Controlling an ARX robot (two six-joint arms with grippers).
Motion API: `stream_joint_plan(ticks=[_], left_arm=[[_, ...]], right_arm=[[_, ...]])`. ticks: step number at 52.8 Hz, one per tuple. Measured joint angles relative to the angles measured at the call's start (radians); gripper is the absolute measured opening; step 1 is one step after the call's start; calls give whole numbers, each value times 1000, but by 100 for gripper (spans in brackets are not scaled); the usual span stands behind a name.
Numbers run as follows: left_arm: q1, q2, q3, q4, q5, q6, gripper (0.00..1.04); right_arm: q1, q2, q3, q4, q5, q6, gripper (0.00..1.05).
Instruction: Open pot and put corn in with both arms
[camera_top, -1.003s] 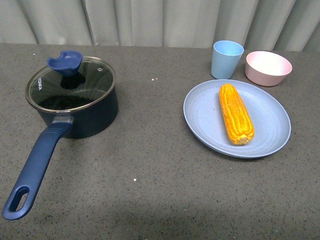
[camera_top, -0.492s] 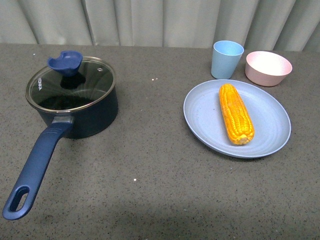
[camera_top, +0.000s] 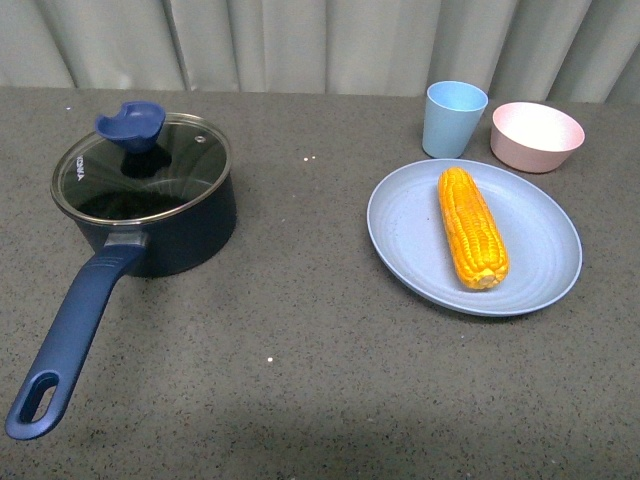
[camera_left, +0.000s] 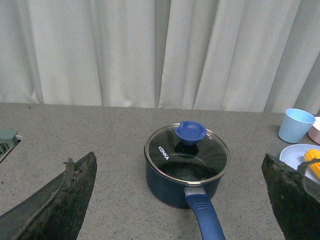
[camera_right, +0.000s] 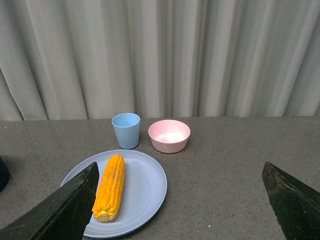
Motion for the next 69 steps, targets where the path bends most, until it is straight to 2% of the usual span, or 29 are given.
stream_joint_plan(ticks=[41, 43, 44, 45, 46, 49, 60, 69], left_arm=[[0, 0, 0, 0, 0, 0, 98], [23, 22, 12, -39, 70, 11, 98], [39, 68, 29, -75, 182, 26, 98], [44, 113, 34, -71, 231, 32, 98], [35, 182, 36, -36, 283, 32, 98], [-3, 302, 36, 63, 281, 30, 98], [-169, 929, 164, 576, 126, -62, 98], [-244, 1290, 287, 735, 63, -121, 98]], right_arm=[[0, 0, 0, 0, 0, 0, 96], [0, 0, 0, 0, 0, 0, 96], [0, 0, 0, 0, 1, 0, 96], [0, 0, 0, 0, 0, 0, 96], [0, 0, 0, 0, -2, 0, 96], [0, 0, 0, 0, 0, 0, 96], [0, 0, 0, 0, 0, 0, 96], [0, 0, 0, 0, 0, 0, 96]])
